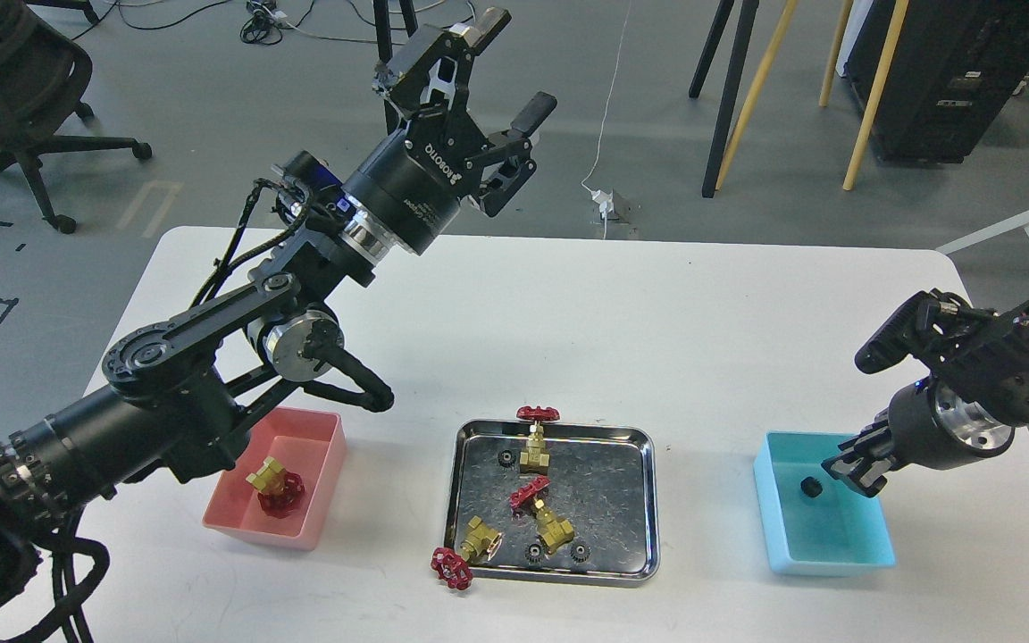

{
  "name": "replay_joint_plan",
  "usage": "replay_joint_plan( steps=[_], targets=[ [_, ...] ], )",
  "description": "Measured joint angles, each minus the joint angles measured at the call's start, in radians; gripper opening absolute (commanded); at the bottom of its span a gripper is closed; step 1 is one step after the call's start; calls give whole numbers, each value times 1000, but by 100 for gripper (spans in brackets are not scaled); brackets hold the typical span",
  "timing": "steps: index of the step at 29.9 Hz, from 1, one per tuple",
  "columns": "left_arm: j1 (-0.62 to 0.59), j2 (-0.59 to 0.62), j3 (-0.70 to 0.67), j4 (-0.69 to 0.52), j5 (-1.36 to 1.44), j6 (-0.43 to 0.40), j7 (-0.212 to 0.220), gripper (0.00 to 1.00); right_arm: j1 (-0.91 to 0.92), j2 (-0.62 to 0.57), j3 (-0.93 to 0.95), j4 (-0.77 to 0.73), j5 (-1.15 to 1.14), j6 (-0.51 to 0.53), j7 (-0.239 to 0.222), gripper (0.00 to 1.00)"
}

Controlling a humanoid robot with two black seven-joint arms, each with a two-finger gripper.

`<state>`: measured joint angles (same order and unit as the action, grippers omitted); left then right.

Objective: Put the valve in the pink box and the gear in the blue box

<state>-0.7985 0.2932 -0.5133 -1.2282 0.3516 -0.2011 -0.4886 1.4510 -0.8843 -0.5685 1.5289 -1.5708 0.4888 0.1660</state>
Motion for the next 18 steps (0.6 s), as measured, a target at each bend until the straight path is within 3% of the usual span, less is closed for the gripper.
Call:
replay_joint_plan(
  steps=[4, 9, 15, 18],
  targets=[
    [3, 46, 2, 9, 2, -2, 0, 87, -22, -30, 114, -29, 125, 0, -3, 98],
    [-13, 142, 10, 26, 4, -25, 0, 86, -63, -52, 399, -164, 420, 0, -4, 98],
    [-88, 203, 85, 222, 8, -246, 0, 87, -120, -51, 688, -441, 1039, 0, 11, 98],
    [-109, 206, 69, 347, -25, -282, 0, 87, -147, -30, 739, -541, 1353, -1, 27, 98]
  ],
)
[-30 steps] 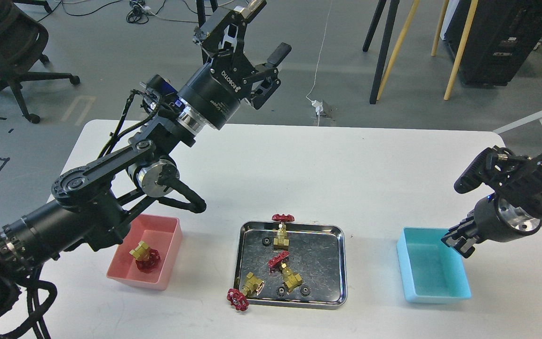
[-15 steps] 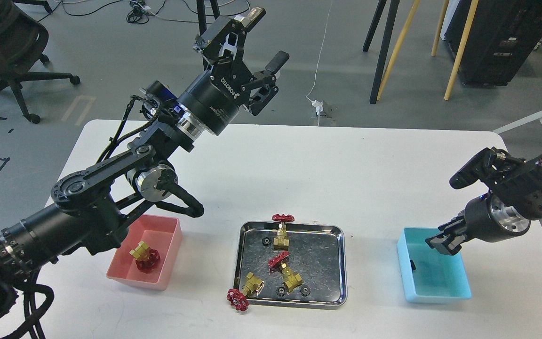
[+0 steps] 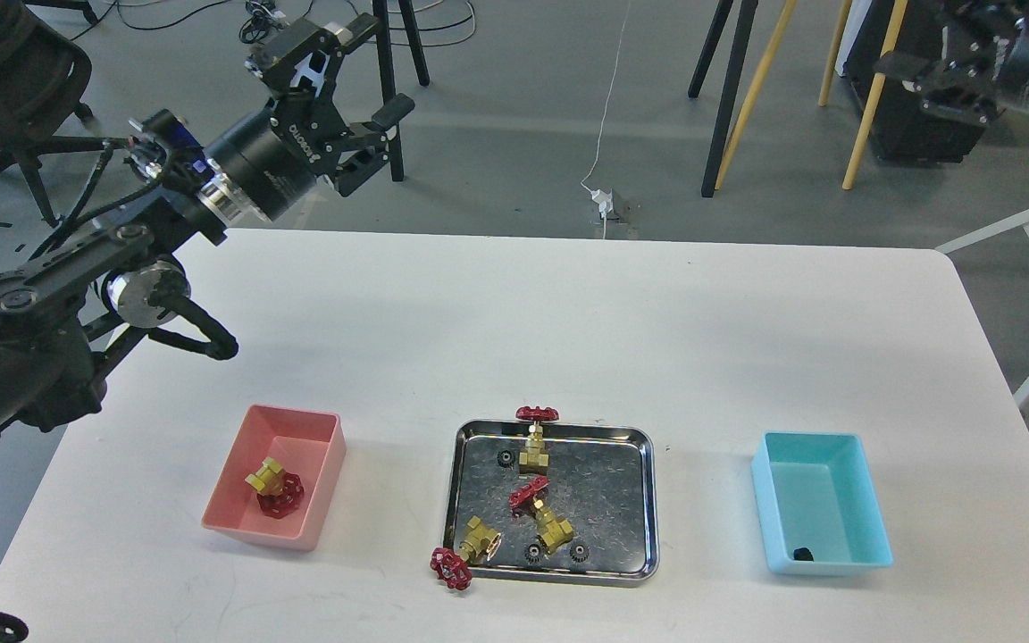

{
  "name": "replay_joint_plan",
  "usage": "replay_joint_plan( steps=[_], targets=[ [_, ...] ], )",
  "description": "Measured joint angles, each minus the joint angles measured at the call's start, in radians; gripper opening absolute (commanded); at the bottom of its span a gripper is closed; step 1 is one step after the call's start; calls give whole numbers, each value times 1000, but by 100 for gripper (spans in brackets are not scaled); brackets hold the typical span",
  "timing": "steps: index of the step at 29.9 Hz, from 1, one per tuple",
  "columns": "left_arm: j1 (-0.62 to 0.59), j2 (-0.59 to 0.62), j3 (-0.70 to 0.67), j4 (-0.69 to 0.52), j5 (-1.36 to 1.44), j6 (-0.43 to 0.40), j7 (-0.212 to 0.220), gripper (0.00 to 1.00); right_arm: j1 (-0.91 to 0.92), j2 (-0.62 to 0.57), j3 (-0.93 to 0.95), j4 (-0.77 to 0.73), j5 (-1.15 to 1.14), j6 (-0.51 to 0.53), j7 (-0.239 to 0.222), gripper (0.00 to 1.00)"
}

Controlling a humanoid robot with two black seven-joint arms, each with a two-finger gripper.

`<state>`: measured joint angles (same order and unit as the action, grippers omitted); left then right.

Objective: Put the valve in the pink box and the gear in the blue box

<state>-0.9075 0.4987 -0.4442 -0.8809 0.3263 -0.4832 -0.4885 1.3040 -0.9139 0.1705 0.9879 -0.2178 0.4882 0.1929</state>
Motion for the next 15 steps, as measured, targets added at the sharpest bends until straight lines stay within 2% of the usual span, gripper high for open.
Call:
replay_joint_plan(
  steps=[5, 11, 15],
  targets=[
    [-8, -22, -55, 108, -120, -5, 0, 89, -96, 88, 17, -45, 473, 0, 17, 99],
    [-10, -100, -105, 144, -168, -6, 0, 89, -171, 205, 25, -122, 520, 0, 17, 99],
    [-1, -137, -101, 198, -161, -6, 0, 95, -178, 254, 44, -197, 524, 0, 18, 99]
  ],
)
